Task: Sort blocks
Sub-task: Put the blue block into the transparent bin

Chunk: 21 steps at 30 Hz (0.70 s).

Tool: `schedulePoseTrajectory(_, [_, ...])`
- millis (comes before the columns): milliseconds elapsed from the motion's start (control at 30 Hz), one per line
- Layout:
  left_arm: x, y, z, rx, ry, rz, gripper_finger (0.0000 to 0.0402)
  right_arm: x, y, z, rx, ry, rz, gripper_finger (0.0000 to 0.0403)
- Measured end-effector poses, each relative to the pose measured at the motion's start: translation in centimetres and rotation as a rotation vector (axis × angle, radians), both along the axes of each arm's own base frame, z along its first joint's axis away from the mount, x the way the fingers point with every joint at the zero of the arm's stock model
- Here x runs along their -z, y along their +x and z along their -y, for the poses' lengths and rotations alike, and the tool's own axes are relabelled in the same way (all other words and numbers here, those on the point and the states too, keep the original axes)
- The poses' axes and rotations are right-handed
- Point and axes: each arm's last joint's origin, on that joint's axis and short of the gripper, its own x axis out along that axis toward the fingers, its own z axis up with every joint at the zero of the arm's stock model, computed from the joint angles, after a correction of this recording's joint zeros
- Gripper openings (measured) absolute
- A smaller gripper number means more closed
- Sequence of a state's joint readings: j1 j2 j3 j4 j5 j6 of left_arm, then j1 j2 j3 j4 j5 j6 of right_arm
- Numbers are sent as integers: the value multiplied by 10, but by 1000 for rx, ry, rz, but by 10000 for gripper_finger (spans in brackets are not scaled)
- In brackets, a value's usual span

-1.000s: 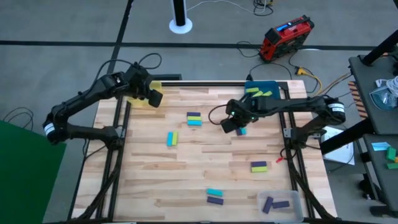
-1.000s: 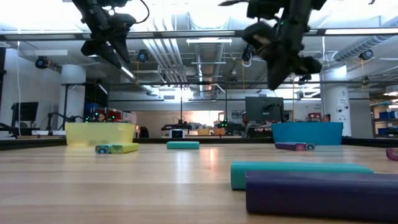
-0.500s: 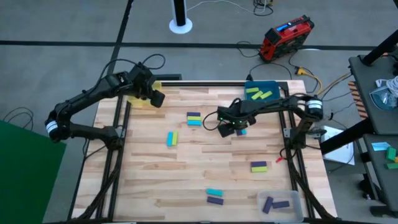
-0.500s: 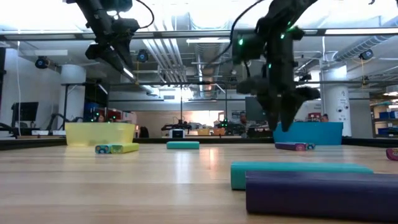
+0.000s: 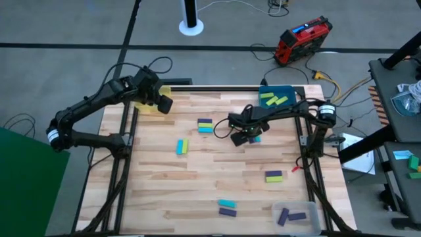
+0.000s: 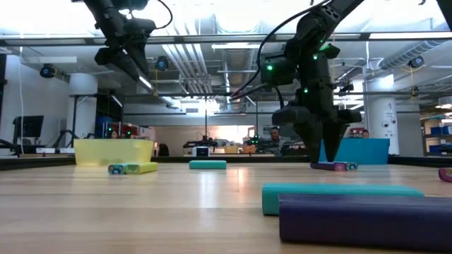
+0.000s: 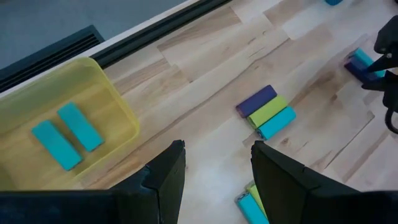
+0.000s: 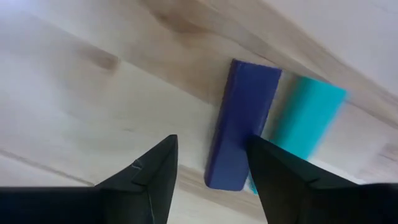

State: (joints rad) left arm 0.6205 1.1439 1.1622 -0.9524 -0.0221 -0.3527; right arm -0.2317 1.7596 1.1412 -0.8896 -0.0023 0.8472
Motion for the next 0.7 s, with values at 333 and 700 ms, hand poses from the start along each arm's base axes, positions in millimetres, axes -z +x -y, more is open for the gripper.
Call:
schedulePoseTrajectory(333, [0, 0, -1, -14, 16, -10, 162, -19, 7, -1, -29, -18, 80, 177])
schedulePoseTrajectory(700, [0, 0, -1, -14, 17, -9, 162, 13, 11, 2, -44, 5, 6, 196])
